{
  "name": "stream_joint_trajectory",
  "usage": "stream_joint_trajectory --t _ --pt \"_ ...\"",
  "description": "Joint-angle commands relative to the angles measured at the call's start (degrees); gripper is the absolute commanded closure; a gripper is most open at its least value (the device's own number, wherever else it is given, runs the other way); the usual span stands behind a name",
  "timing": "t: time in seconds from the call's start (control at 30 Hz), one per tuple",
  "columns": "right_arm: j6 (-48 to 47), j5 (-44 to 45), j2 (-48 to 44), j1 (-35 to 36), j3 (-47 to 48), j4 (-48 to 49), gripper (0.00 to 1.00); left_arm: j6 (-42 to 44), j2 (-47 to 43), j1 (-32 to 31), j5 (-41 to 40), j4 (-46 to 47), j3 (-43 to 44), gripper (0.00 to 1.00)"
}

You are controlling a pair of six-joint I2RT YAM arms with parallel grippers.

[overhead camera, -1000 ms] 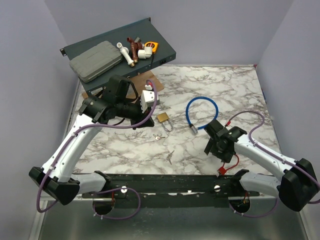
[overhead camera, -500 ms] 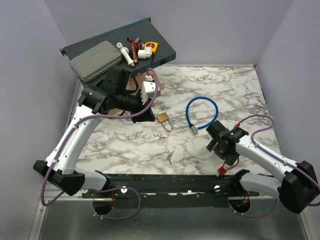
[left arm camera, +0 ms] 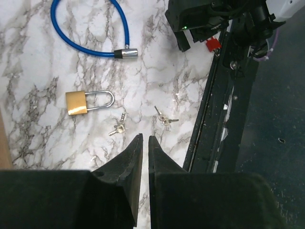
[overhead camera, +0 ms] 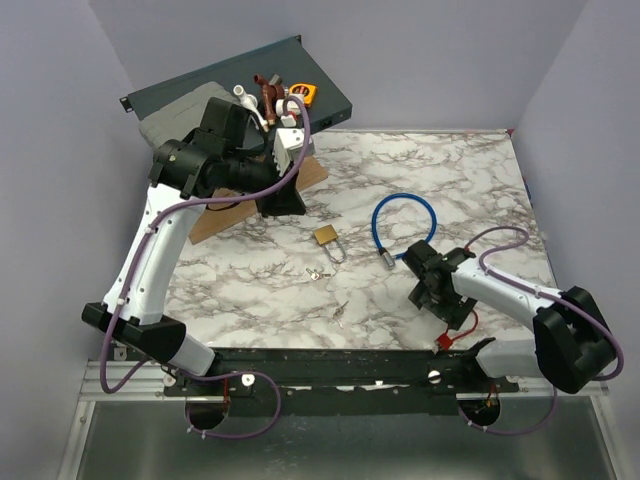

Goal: Unlock with the key
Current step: Move the lock to the center of the board.

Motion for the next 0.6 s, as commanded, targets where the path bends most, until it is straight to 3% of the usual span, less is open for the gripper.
stream_joint_trajectory --t 0.0,0.13,0.3,0.57 --pt "-2.0 -2.3 1.6 -0.5 -4.3 10.9 0.1 -0.6 -0.3 2.3 0.9 -2.2 3.9 0.91" --pt "-3.7 -3.0 -0.4 -0.6 -5.3 17.9 0.14 -0.8 -0.3 2.9 0.6 -1.9 3.5 0.91" --pt "-10.0 -4.0 -1.1 -0.7 -5.1 26.8 0.13 -1.9 -0.8 3.2 0.5 -0.8 3.0 0.91" --pt "1.5 5.9 -12.8 -3.9 0.0 12.9 0.17 -3.2 0.7 3.4 1.2 -1.0 5.2 0.91"
